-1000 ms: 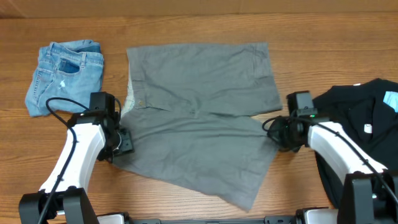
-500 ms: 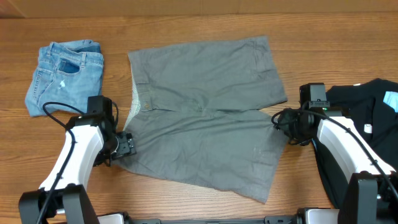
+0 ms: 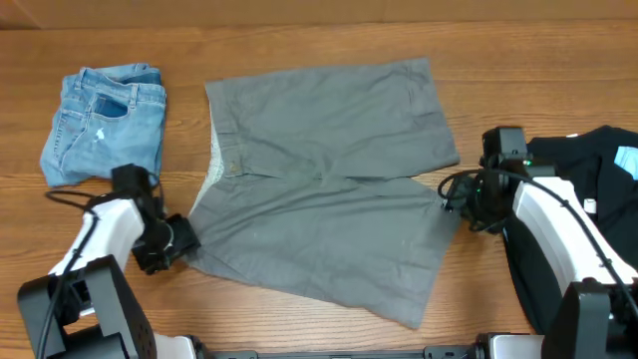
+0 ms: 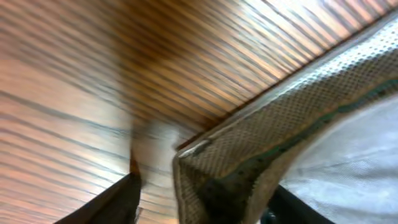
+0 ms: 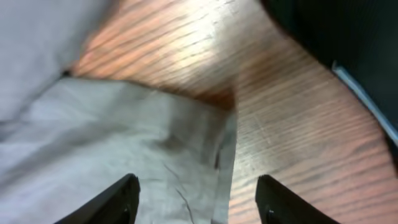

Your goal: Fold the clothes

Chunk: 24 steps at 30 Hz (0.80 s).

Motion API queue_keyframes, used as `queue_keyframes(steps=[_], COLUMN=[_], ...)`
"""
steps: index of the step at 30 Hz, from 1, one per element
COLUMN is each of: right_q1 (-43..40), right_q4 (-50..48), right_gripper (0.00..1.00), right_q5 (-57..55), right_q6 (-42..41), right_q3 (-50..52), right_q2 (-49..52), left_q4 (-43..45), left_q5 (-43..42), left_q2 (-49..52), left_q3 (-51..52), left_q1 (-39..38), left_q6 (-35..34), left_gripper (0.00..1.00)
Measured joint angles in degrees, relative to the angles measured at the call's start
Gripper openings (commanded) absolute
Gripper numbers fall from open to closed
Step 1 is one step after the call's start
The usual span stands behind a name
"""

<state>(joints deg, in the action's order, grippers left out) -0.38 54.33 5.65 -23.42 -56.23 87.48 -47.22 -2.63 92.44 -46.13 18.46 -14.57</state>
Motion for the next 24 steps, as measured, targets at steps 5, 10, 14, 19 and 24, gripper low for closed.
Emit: queue_keyframes(steps=[5,10,14,19,24], right_q1=[0.0,0.0,0.0,0.0,0.0], right_q4=[3.0,3.8,4.4,4.3,4.8], right_gripper=[0.66,0.66,0.66,0.66,0.67], right_q5=[4.5,8.2,9.2,9.4,9.4], right_q6=[2.2,3.1,3.4,3.6,3.6], right_q3=[-4.9,-4.9,-4.9,-4.9,-4.9], right_q2=[-0.1,-0.1,-0.1,-0.1,-0.1], left_q4=[-3.1,-4.0,-6.0,-5.5,0.7], left_q5=[-2.0,-8.3,-16.6,-24.8,-28.2], left_q2=[0.5,-0.5,-1.5,-1.6,-1.8], left_q3=[-0.8,-1.3,-1.4,1.0,6.9], left_q1=[4.3,11.2,20.5,25.8,25.9], left_q6=[1.3,2.7,7.5,13.1,14.7], left_gripper=[0.77,0.82,0.75,0.52,0.53])
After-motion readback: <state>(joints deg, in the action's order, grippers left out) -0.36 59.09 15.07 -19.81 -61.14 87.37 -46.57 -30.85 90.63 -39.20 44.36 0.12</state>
